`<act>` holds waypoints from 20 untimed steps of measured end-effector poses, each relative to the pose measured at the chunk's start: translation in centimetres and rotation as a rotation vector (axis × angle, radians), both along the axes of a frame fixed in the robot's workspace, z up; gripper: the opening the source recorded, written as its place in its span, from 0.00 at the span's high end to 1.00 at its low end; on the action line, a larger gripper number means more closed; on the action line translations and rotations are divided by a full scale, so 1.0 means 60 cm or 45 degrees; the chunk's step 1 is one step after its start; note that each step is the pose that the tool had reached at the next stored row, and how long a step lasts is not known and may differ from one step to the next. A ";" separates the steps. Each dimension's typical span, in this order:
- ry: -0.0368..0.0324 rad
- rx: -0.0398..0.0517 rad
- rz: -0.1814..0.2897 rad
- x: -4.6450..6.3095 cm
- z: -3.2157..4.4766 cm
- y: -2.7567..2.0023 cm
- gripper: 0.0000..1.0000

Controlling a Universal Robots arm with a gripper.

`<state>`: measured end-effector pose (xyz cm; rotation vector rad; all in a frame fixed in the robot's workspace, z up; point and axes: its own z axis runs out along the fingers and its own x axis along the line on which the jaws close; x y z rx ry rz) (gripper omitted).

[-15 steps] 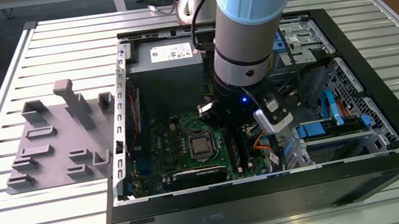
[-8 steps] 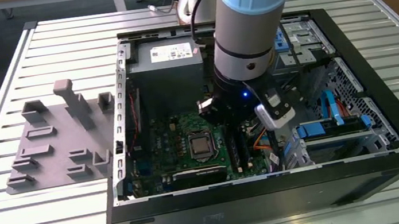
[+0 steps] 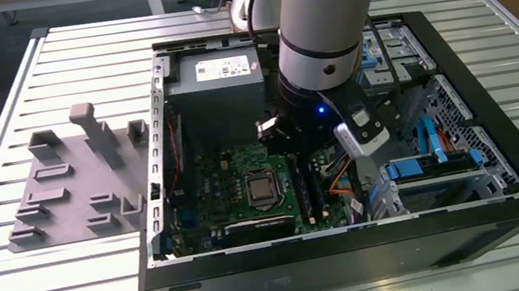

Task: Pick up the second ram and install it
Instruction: 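Press down the second ram until it locks into place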

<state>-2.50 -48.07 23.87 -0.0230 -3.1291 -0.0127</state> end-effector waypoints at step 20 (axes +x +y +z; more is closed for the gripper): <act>-0.0003 0.000 0.000 0.000 -0.024 -0.0001 0.89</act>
